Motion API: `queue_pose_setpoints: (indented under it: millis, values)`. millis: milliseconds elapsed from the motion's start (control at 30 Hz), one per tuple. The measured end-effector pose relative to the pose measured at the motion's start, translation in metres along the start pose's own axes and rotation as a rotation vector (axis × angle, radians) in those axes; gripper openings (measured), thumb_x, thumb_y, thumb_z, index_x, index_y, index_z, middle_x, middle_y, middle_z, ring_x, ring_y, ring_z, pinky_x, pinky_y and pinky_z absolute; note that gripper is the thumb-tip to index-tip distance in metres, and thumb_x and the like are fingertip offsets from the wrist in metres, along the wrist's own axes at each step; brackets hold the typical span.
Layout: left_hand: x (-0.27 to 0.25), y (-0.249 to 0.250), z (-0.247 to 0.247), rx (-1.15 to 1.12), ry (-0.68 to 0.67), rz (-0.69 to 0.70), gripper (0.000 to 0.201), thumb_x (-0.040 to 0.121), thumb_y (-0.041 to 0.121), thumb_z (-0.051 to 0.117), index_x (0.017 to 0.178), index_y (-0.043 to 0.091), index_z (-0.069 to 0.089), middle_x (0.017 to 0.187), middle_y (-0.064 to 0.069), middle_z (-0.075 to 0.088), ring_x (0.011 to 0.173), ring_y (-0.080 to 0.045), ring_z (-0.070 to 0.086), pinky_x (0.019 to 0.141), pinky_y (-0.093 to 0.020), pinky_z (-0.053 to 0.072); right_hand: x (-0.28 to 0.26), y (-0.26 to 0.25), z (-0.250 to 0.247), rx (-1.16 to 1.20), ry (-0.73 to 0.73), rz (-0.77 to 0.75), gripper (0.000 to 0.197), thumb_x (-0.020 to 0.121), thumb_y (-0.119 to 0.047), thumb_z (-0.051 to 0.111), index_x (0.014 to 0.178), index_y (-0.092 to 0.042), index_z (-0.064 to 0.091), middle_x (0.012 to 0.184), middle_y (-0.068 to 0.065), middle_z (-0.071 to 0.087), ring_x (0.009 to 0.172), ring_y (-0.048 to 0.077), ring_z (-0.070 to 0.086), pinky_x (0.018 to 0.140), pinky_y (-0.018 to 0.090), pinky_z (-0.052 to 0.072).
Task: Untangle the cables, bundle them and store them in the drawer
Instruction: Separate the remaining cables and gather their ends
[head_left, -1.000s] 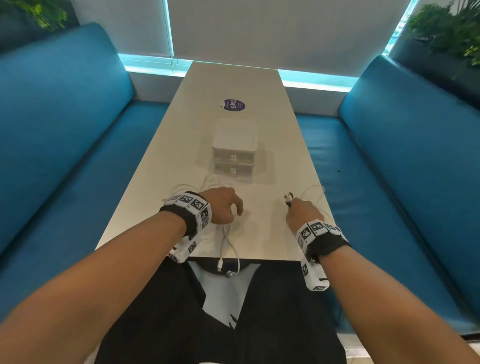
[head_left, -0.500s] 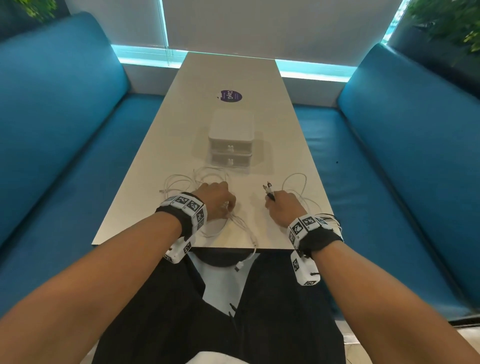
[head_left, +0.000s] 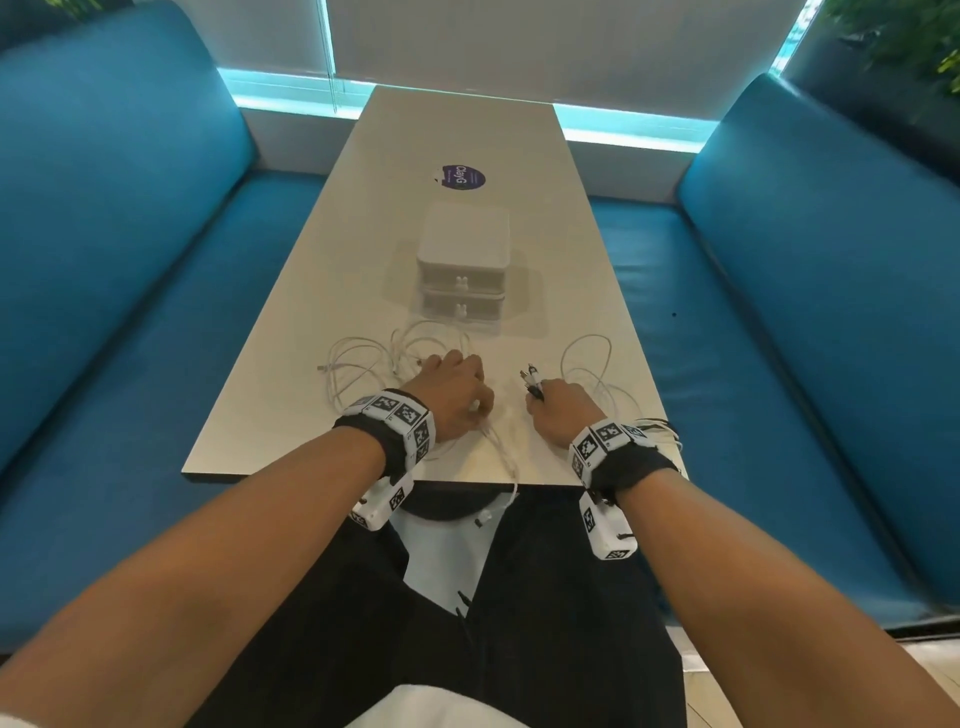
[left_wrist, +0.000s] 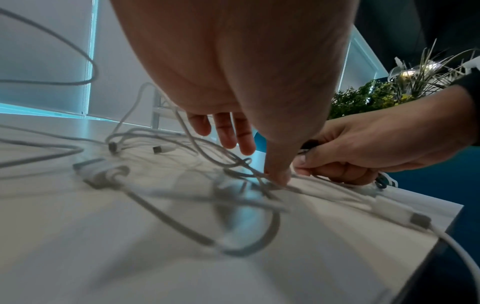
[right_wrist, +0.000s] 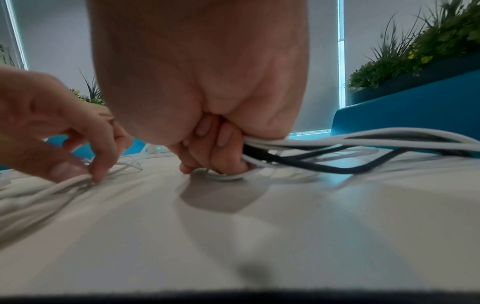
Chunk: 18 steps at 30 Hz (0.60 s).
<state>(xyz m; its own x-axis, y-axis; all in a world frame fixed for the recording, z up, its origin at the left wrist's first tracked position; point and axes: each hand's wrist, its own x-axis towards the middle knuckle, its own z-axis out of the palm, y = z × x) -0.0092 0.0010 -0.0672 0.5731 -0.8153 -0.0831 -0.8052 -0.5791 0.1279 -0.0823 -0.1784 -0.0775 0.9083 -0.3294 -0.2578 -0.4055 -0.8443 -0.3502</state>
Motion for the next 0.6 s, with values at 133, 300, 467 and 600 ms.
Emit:
queue_pose_setpoints:
  millis: [133,300,467,600]
  values:
    - [0.01,0.007,-0.001,-0.004,0.041,-0.003,0.018,0.101,0.028,0.046,0.109,0.021,0.06,0.114,-0.002,0.057,0.108,-0.024,0.046,0.094,-0.042,0.035,-0.002,0.001,0.001,0.049,-0.007,-0.018,0.036,0.1,-0.033,0.042,0.109,-0.005,0.062,0.107,0.018,0.067,0.097,0.035,0.063,0.079,0.037,0.049]
    - [0.013,0.008,0.004,-0.013,0.085,-0.097,0.01,0.104,0.018,0.037,0.107,0.014,0.046,0.094,-0.005,0.058,0.094,-0.026,0.049,0.09,-0.042,0.033,-0.001,0.001,-0.007,0.291,0.003,0.016,0.029,0.098,-0.025,0.046,0.101,-0.009,0.069,0.099,0.011,0.068,0.097,0.031,0.064,0.076,0.03,0.043]
    - [0.014,-0.003,0.016,-0.006,0.112,-0.243,0.014,0.099,0.005,0.039,0.112,0.008,0.041,0.079,-0.006,0.061,0.068,-0.029,0.053,0.086,-0.041,0.032,-0.001,-0.001,-0.018,0.503,0.155,0.049,0.03,0.1,-0.02,0.044,0.098,-0.011,0.072,0.112,0.011,0.068,0.106,0.03,0.061,0.082,0.028,0.039]
    - [0.017,-0.009,0.021,-0.038,0.154,-0.361,0.016,0.098,0.005,0.038,0.113,0.004,0.041,0.067,-0.002,0.056,0.055,-0.027,0.047,0.09,-0.041,0.039,-0.001,0.0,-0.015,0.548,0.159,0.058,0.031,0.1,-0.018,0.043,0.101,-0.008,0.073,0.118,0.011,0.065,0.111,0.029,0.059,0.084,0.026,0.036]
